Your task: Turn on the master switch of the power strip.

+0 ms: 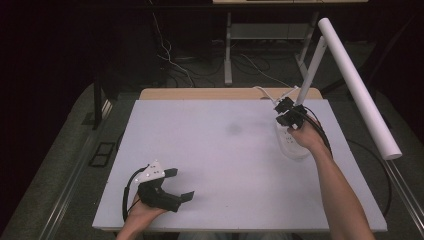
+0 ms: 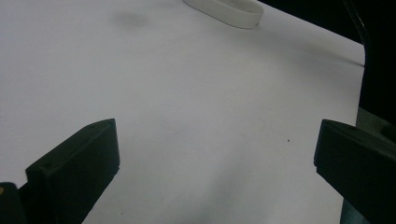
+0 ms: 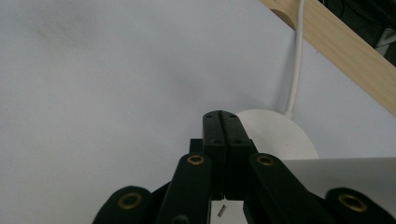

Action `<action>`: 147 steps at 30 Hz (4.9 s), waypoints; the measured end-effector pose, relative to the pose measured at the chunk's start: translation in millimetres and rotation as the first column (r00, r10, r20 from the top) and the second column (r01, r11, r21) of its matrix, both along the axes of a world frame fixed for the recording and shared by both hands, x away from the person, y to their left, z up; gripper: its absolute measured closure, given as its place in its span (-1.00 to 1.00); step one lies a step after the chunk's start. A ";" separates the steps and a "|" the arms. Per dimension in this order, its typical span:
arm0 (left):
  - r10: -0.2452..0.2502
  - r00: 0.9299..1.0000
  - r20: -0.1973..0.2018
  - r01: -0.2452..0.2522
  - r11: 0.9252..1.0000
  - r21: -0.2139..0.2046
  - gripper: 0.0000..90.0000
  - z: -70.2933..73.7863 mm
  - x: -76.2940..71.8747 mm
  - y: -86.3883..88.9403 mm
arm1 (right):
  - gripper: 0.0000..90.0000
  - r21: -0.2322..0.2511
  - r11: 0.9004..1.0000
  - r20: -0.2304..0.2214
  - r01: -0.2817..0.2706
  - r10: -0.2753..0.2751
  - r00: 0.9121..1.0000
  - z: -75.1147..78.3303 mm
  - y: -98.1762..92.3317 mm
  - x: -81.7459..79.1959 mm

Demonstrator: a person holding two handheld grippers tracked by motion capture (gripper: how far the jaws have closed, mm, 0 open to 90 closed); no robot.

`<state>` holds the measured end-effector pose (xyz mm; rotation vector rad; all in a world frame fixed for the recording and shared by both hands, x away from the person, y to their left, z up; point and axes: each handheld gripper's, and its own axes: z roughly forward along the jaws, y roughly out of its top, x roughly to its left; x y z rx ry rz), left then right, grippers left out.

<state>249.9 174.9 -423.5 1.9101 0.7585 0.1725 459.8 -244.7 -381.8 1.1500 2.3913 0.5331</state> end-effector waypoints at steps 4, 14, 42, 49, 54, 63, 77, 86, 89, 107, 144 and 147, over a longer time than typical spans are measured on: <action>-0.003 1.000 -0.001 0.003 1.000 0.002 -1.00 -0.2 0.2 -0.1 | 0.99 -0.009 1.000 0.002 0.011 -0.011 1.000 -2.4 -1.3 2.2; -0.001 1.000 -0.003 0.001 1.000 -0.010 -1.00 0.2 0.5 -0.3 | 0.99 -0.035 0.998 -0.006 0.047 -0.047 0.999 -9.5 -5.3 8.4; -0.018 1.000 -0.005 0.018 1.000 0.011 -1.00 -1.0 -0.6 -1.6 | 1.00 -0.029 0.991 -0.024 0.134 -0.134 0.991 -23.8 -7.4 15.3; -0.026 1.000 -0.004 0.026 1.000 0.018 -1.00 -1.4 -1.3 -3.3 | 1.00 0.006 0.990 -0.009 0.141 -0.141 0.990 -27.0 -10.6 11.8; -0.027 1.000 -0.007 0.028 0.999 0.019 -1.00 -1.7 -1.5 -4.5 | 1.00 0.020 0.990 -0.010 0.141 -0.141 0.990 -28.2 -11.6 11.0; -0.020 1.000 -0.011 0.020 1.000 0.015 -1.00 -1.9 0.4 -1.9 | 1.00 0.008 0.993 0.015 0.121 -0.121 0.993 -25.7 -10.6 8.7; -0.016 1.000 -0.015 0.017 1.000 0.013 -1.00 -2.5 0.8 -2.0 | 0.99 0.041 0.996 0.029 0.082 -0.083 0.996 -9.8 -3.6 -3.8; -0.014 1.000 -0.016 0.014 1.000 0.012 -1.00 -2.2 0.7 -1.2 | 1.00 0.079 0.996 0.059 0.048 -0.053 0.997 6.2 -4.3 -17.9; -0.014 1.000 -0.016 0.014 1.000 0.013 -1.00 -2.2 0.6 -0.9 | 0.99 0.088 0.995 0.066 0.038 -0.044 0.997 10.5 -4.7 -23.7; -0.016 1.000 -0.015 0.016 1.000 0.011 -1.00 -2.7 0.8 -1.9 | 0.69 0.210 0.977 0.086 -0.033 0.015 0.996 22.1 -6.1 -62.9; -0.007 1.000 -0.021 0.007 1.000 0.011 -1.00 -3.1 0.3 -2.6 | -1.00 0.502 0.859 0.073 -0.097 0.069 0.995 12.7 -35.8 -155.9; -0.006 1.000 -0.022 0.007 1.000 0.011 -1.00 -3.2 0.4 -2.6 | -1.00 0.518 0.851 0.075 -0.091 0.060 0.995 6.8 -39.3 -164.1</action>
